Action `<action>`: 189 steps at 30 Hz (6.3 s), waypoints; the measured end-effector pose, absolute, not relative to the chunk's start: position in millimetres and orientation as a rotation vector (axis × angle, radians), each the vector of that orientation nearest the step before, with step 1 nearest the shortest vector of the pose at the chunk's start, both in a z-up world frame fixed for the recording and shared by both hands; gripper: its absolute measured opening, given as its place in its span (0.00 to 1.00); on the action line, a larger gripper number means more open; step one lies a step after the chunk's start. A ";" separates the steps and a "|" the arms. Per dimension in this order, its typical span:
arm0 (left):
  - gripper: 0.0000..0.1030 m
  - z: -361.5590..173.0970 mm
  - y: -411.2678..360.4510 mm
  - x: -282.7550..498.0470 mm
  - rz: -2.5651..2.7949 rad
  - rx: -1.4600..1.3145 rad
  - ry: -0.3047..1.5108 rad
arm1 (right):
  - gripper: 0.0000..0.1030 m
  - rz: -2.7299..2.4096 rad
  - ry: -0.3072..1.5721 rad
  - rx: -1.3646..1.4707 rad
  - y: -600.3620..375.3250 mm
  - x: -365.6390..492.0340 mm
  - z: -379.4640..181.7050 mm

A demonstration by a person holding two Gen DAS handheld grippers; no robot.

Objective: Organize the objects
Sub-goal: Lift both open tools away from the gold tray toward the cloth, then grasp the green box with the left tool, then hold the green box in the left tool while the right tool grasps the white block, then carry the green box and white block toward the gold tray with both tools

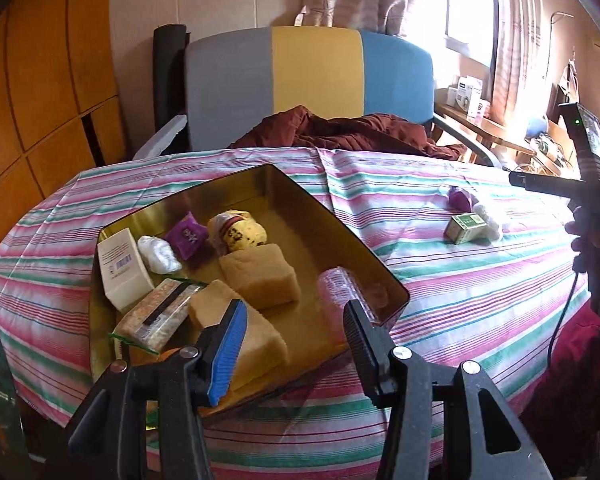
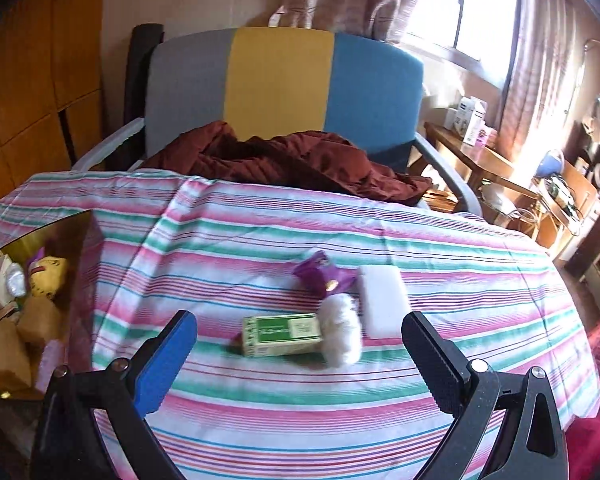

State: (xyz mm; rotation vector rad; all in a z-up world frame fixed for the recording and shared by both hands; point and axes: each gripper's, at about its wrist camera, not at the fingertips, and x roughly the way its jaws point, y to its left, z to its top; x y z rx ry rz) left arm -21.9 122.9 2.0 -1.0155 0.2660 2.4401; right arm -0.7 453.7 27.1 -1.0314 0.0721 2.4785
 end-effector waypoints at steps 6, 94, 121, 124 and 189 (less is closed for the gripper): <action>0.49 0.3 148.4 -23.5 2.391 -1.029 0.304 | 1.00 2.272 0.197 -0.981 540.5 15.4 14.9; 0.30 -97.1 360.5 -43.4 2.089 -0.977 0.451 | 1.00 2.096 0.605 -1.211 595.6 23.2 -47.2; 0.30 -99.4 357.2 -45.3 2.083 -0.972 0.421 | 0.98 2.060 0.533 -1.290 631.5 -34.4 -52.8; 0.30 -100.0 357.0 -45.0 2.082 -0.972 0.418 | 0.98 2.074 0.533 -1.335 631.0 -53.3 -63.0; 0.29 -25.5 303.9 -5.6 2.238 -0.849 0.397 | 0.59 2.277 0.362 -1.338 564.9 -1.5 -54.7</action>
